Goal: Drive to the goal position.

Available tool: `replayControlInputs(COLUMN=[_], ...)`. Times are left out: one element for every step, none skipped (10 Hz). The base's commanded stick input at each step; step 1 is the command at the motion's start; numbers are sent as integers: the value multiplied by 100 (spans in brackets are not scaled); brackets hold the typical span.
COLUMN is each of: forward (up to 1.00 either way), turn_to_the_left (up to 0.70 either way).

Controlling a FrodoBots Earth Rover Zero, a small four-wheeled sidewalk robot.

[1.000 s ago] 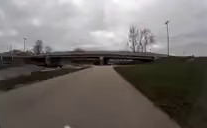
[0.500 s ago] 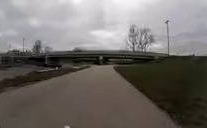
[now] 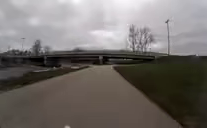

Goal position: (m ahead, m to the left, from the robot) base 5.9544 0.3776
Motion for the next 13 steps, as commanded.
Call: replayControlInputs(forward=[100,100,100,100,100,100,100,100,100,100,100,100,100], turn_to_the_left=[0,0,0,0,0,0,0,0,0,0,0,0,0])
